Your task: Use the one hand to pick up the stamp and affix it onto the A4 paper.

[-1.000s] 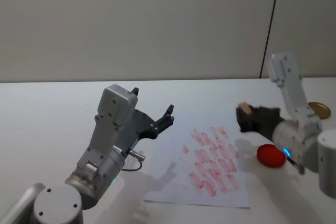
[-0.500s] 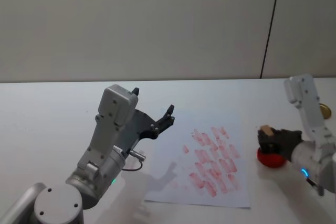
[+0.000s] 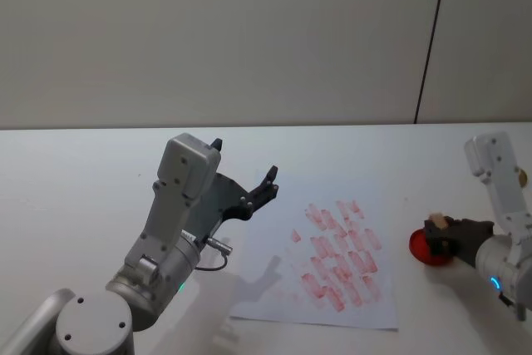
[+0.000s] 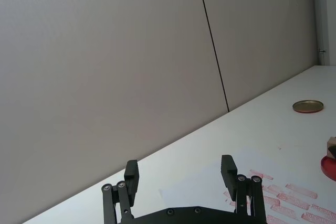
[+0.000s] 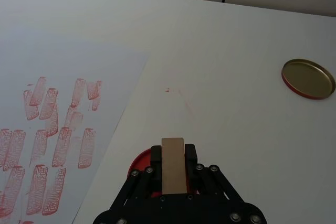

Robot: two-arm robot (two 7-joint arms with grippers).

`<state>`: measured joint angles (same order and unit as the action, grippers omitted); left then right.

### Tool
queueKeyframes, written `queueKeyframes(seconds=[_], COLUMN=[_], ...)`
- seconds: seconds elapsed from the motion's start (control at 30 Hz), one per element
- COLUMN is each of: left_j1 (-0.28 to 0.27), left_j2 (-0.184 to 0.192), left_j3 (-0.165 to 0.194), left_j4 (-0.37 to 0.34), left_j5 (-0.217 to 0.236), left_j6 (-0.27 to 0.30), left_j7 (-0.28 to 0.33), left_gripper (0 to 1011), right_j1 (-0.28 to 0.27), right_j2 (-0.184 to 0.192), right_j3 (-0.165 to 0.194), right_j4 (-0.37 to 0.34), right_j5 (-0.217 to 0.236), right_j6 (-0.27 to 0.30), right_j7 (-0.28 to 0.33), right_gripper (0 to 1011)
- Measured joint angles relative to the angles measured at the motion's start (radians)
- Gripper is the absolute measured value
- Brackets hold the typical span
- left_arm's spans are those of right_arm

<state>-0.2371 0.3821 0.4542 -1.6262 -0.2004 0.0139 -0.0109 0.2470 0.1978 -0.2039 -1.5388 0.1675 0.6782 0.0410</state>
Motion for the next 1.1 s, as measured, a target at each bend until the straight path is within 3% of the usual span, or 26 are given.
queueKeyframes(seconds=[0.43, 0.8, 1.1], left_j1=[0.0, 0.0, 0.0], left_j2=[0.0, 0.0, 0.0], left_j3=[0.0, 0.0, 0.0], left_j4=[0.0, 0.0, 0.0], left_j5=[0.0, 0.0, 0.0], left_j6=[0.0, 0.0, 0.0], left_j7=[0.0, 0.0, 0.0], left_gripper=[993, 993, 993], right_j1=[0.011, -0.019, -0.071], right_j2=[0.0, 0.022, 0.064], right_j3=[0.004, 0.015, 0.042], right_j4=[0.028, -0.034, -0.095], right_j5=[-0.001, -0.016, -0.016], right_j6=[-0.041, -0.127, -0.229], right_j7=[0.041, 0.055, 0.062], right_gripper=[634, 974, 1001])
